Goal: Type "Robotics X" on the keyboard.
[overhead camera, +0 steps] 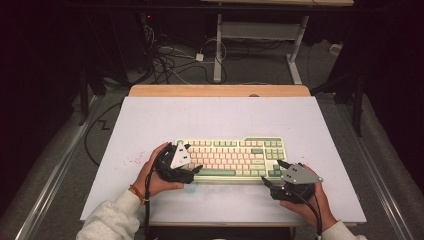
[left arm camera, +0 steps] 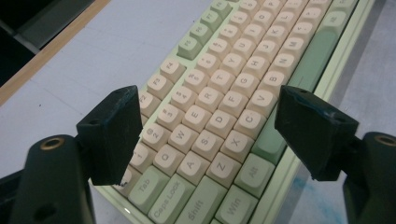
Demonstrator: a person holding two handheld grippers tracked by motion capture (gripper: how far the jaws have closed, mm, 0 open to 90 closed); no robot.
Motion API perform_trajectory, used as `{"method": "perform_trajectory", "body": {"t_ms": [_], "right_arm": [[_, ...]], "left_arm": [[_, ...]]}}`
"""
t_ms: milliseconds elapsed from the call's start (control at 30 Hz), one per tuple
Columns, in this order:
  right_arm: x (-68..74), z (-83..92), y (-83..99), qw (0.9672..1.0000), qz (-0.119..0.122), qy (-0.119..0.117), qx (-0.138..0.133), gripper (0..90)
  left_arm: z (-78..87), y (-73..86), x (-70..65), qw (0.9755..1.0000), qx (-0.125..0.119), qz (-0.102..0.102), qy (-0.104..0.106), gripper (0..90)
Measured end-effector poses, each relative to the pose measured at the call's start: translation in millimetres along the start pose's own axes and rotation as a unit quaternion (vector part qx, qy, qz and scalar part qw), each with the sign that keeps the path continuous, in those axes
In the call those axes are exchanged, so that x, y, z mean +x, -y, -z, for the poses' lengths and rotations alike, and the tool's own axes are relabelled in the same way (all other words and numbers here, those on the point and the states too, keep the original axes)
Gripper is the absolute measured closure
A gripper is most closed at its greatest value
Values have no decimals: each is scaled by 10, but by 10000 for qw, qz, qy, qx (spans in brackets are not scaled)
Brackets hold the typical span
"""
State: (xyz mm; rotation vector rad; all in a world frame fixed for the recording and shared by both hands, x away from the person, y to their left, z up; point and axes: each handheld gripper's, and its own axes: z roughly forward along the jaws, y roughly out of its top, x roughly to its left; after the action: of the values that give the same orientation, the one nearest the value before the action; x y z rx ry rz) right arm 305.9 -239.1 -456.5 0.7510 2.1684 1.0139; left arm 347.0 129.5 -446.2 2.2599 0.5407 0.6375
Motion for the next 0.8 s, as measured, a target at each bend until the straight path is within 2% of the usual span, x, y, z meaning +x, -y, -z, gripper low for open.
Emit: {"method": "perform_trajectory", "body": {"t_ms": [100, 433, 800], "right_arm": [[5, -2, -4, 10000, 2, -6, -10, 264], [24, -13, -15, 10000, 18, -39, -1, 259], [37, -25, -24, 10000, 27, -63, 1, 255]], "left_arm": [[9, 55, -16, 10000, 51, -40, -48, 214], [69, 197, -42, 9999, 105, 30, -110, 206], [165, 400, -14, 9993, 215, 226, -185, 200]]}}
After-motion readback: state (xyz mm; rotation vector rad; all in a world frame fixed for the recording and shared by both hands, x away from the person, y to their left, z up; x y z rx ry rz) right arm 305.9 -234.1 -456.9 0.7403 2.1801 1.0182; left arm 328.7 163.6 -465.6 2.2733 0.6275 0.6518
